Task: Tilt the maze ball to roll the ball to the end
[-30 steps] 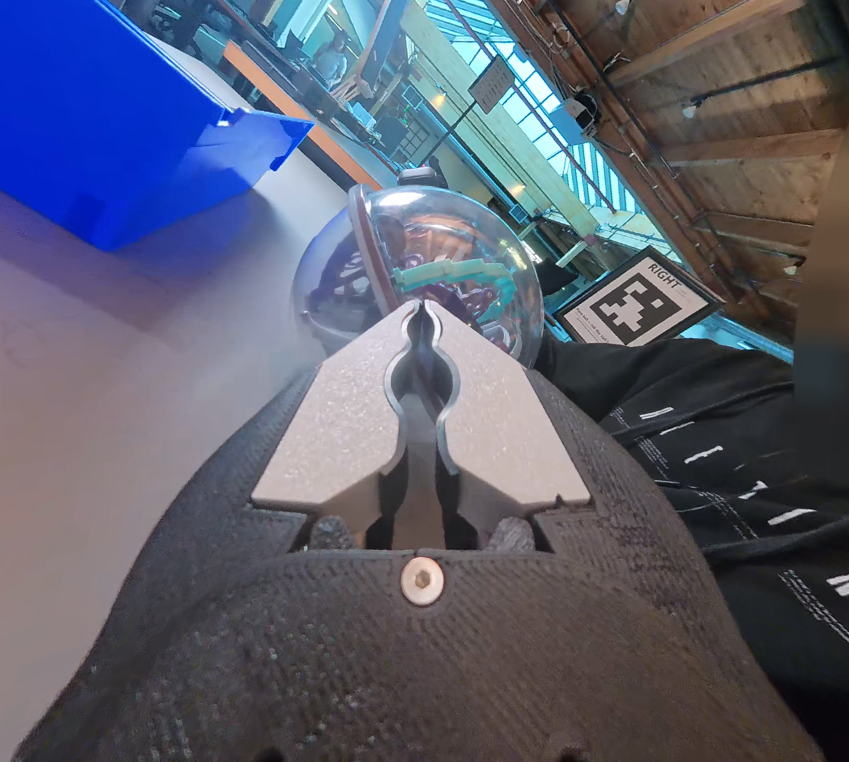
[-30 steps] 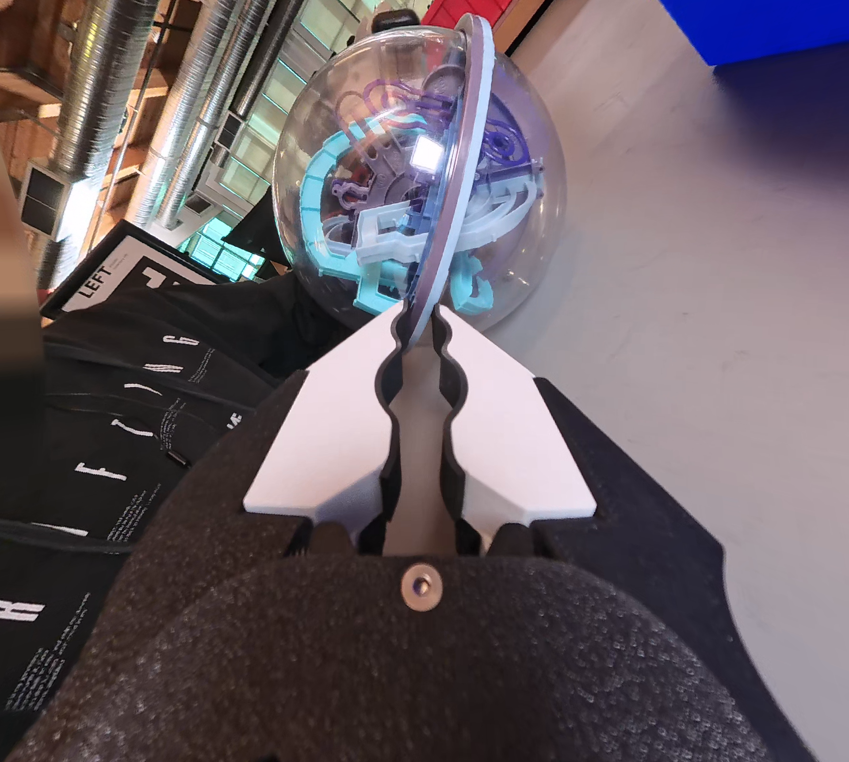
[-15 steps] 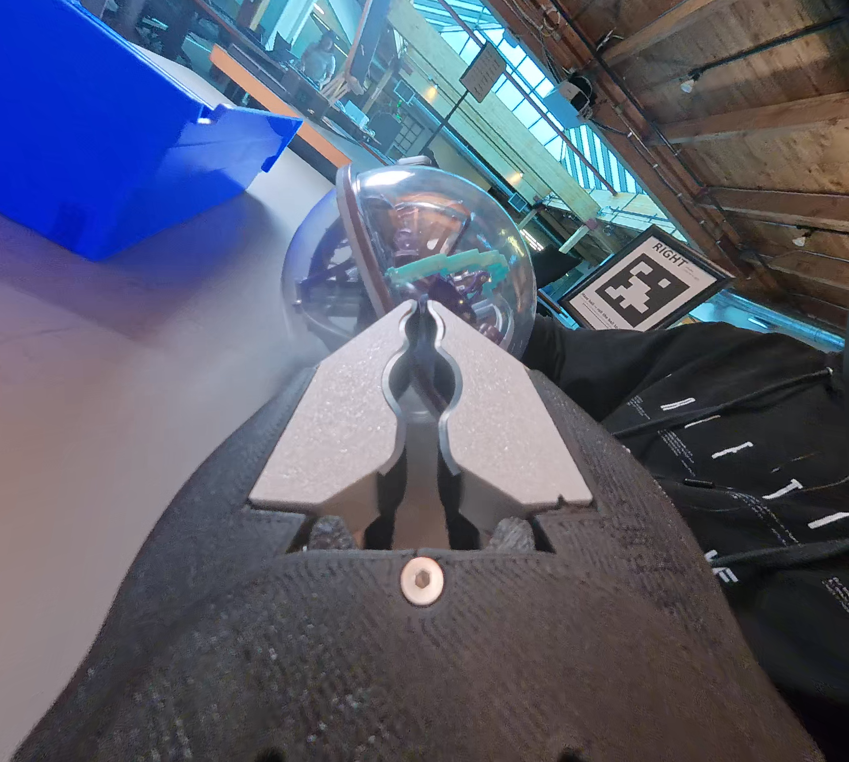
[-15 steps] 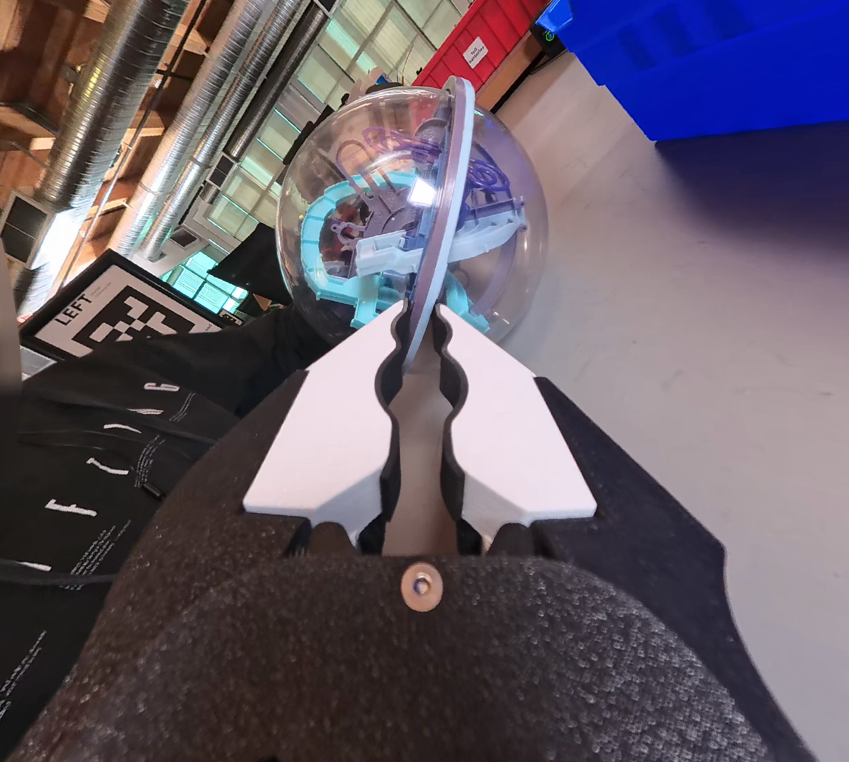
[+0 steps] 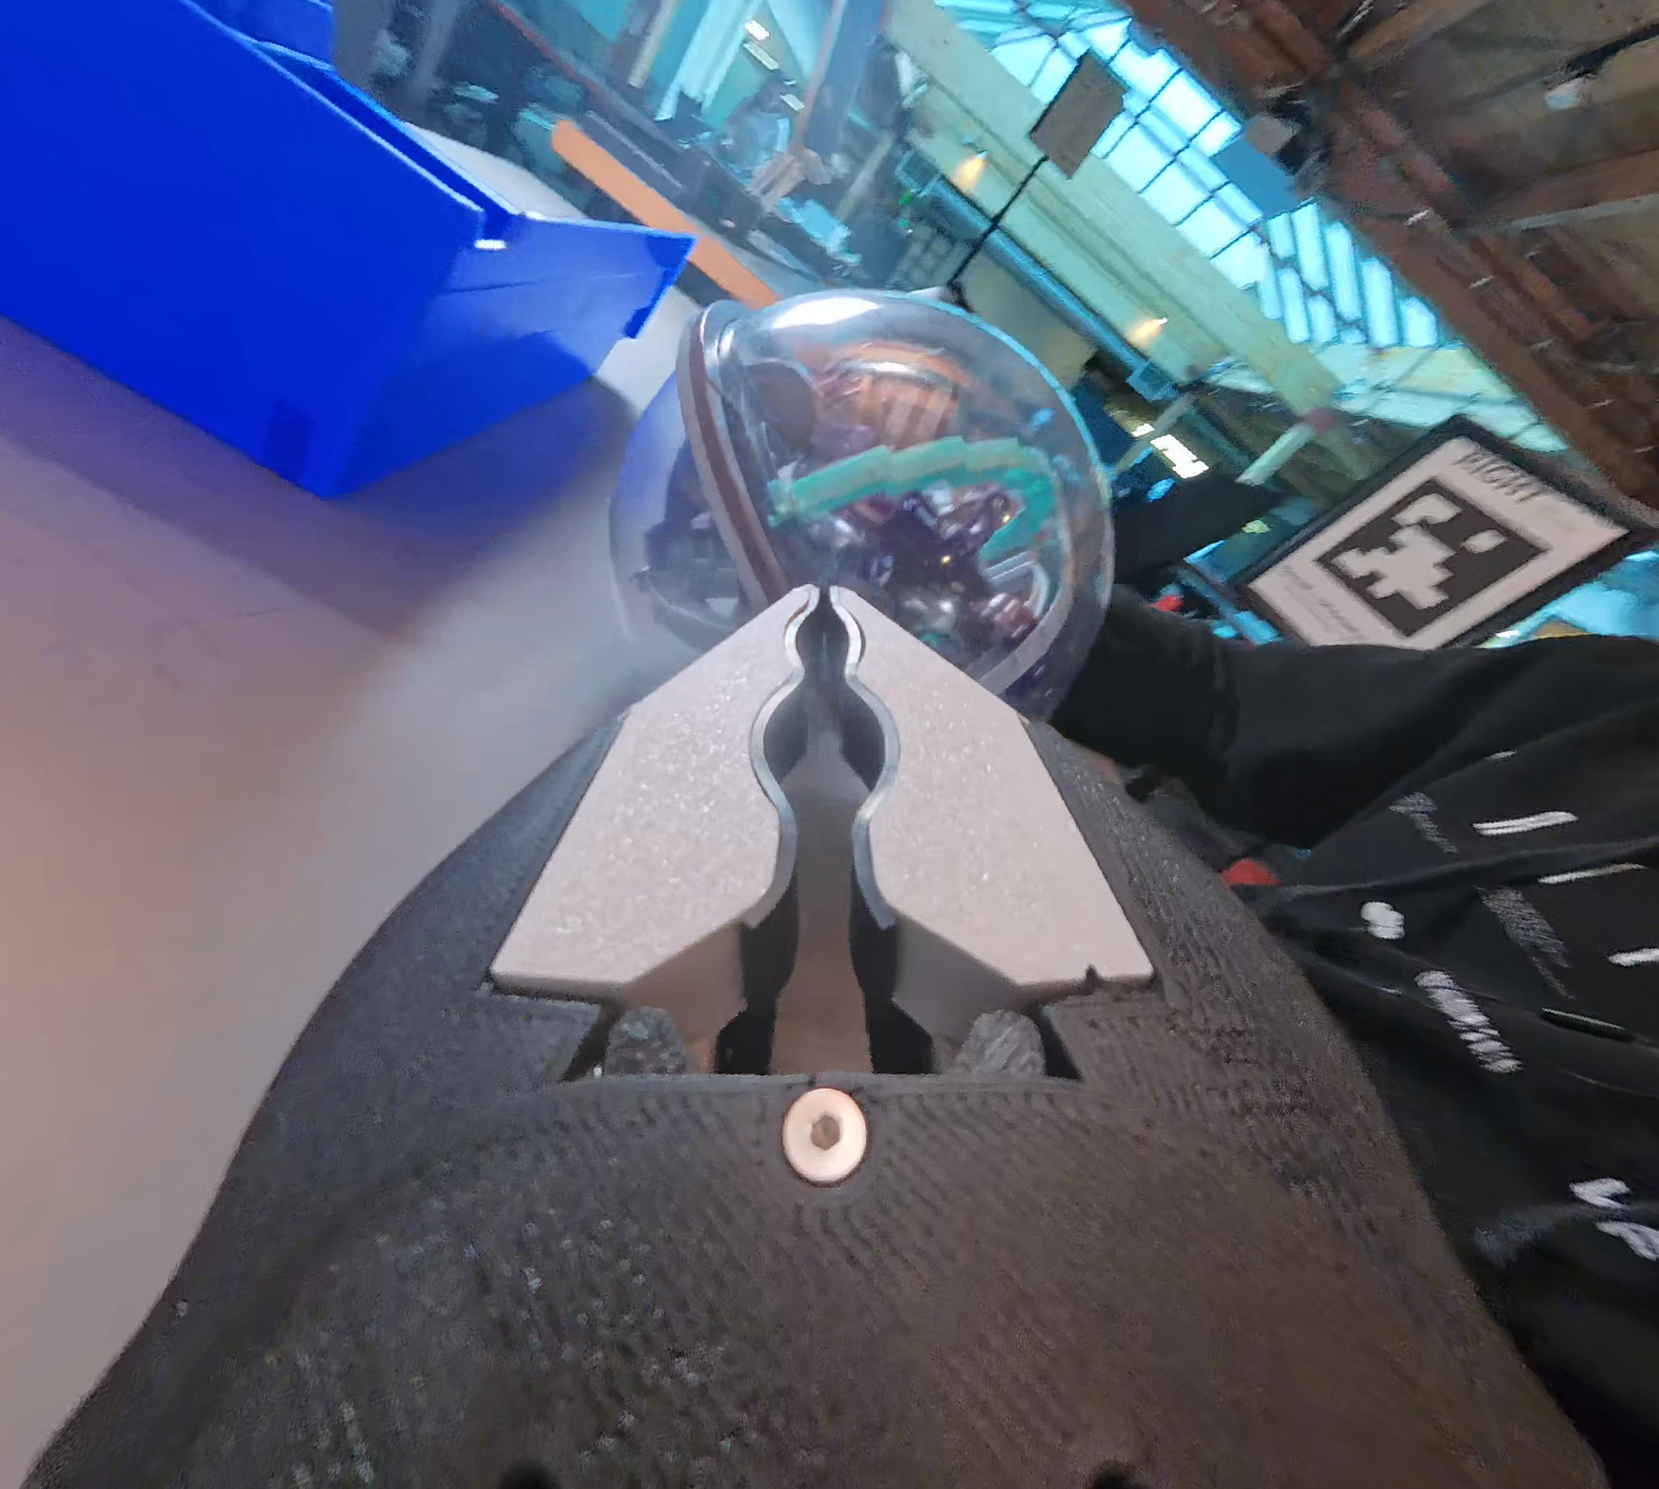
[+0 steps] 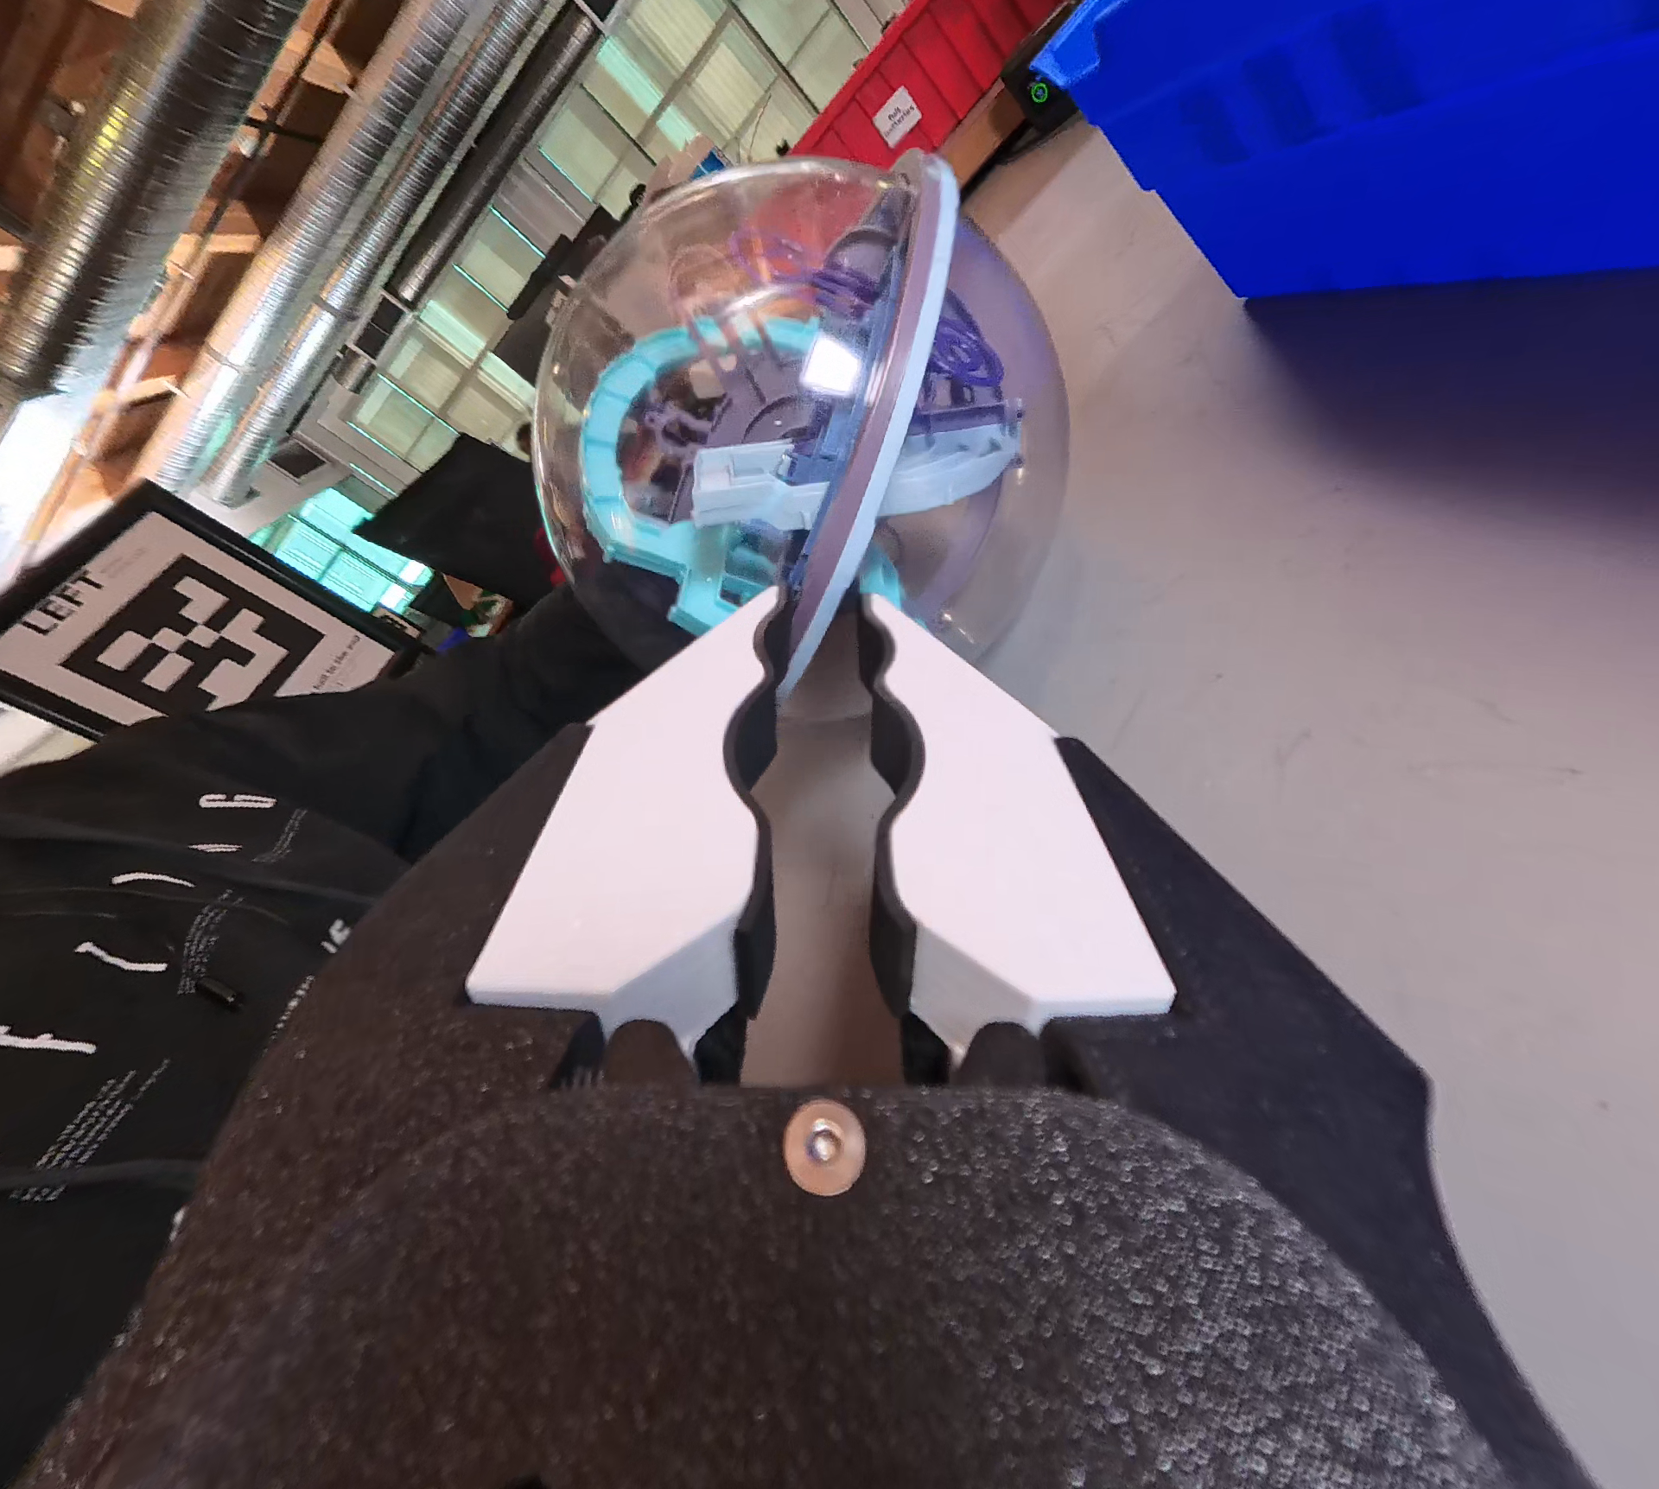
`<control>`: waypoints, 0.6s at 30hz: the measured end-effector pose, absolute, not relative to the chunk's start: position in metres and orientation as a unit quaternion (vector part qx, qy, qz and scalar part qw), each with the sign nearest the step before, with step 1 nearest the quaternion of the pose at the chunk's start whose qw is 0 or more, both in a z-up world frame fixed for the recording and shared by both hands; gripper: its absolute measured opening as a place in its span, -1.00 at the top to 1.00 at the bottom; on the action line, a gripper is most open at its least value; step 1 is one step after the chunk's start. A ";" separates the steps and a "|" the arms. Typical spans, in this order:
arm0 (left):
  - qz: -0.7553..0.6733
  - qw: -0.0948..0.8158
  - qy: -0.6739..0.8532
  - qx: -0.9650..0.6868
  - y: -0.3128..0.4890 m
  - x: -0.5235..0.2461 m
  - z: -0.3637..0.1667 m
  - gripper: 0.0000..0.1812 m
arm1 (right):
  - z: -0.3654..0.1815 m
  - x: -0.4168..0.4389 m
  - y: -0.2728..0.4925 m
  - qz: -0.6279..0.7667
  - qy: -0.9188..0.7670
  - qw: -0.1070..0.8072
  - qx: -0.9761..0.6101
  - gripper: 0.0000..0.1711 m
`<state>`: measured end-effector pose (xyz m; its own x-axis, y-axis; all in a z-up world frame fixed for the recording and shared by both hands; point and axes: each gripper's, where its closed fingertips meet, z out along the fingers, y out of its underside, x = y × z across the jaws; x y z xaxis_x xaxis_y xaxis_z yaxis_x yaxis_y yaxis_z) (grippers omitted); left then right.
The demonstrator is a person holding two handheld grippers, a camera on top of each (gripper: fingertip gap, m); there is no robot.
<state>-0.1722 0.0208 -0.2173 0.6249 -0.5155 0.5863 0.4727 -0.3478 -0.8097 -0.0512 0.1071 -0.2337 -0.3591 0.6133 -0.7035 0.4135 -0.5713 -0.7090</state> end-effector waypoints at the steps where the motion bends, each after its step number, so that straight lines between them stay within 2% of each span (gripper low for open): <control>1: -0.414 0.571 0.019 -0.709 0.022 -0.174 -0.221 1.00 | -0.235 -0.051 0.107 0.677 -0.466 0.078 -0.565 0.78; 3: -0.412 0.566 0.024 -0.714 0.022 -0.173 -0.224 1.00 | -0.239 -0.050 0.104 0.661 -0.483 0.086 -0.568 0.69; 6: -0.446 0.545 0.027 -0.709 0.019 -0.165 -0.225 1.00 | -0.245 -0.047 0.095 0.651 -0.498 0.068 -0.568 0.69; 9: -0.481 0.532 0.043 -0.696 0.014 -0.154 -0.221 1.00 | -0.251 -0.047 0.088 0.639 -0.517 0.065 -0.567 0.75; 13: -0.489 0.540 0.033 -0.684 0.017 -0.155 -0.218 0.71 | -0.248 -0.048 0.085 0.645 -0.517 0.067 -0.559 0.89; 15: -0.479 0.545 0.014 -0.687 0.021 -0.163 -0.221 0.72 | -0.249 -0.048 0.085 0.644 -0.518 0.069 -0.559 1.00; 18: -0.476 0.548 -0.057 -0.686 0.030 -0.185 -0.225 0.73 | -0.250 -0.048 0.089 0.640 -0.515 0.072 -0.566 1.00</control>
<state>-0.1854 0.0296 -0.2252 0.5407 -0.4431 0.7151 0.5990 -0.3940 -0.6971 -0.0480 0.0889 -0.2502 -0.3500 0.6744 -0.6501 0.4911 -0.4588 -0.7404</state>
